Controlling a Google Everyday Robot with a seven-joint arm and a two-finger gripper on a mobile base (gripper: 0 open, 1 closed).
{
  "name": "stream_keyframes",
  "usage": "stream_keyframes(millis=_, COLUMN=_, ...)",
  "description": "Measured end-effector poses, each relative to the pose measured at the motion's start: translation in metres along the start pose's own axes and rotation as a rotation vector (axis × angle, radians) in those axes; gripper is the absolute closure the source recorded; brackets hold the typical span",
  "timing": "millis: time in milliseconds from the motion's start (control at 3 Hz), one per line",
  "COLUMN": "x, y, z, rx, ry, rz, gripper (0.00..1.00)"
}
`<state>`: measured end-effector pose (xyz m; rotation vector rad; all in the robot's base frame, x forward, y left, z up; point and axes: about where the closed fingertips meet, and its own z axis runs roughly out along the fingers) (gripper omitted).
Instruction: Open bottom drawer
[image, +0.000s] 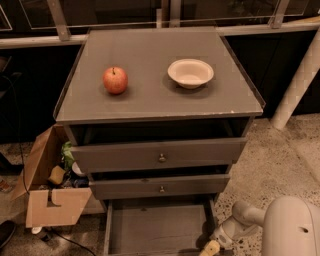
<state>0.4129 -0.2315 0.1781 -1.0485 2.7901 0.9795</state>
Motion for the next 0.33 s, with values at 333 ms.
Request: stream_keyframes(millis=333, x=0.0000, y=0.0000, z=0.0000, rx=0.000, ry=0.000, rz=0.000, gripper=0.00)
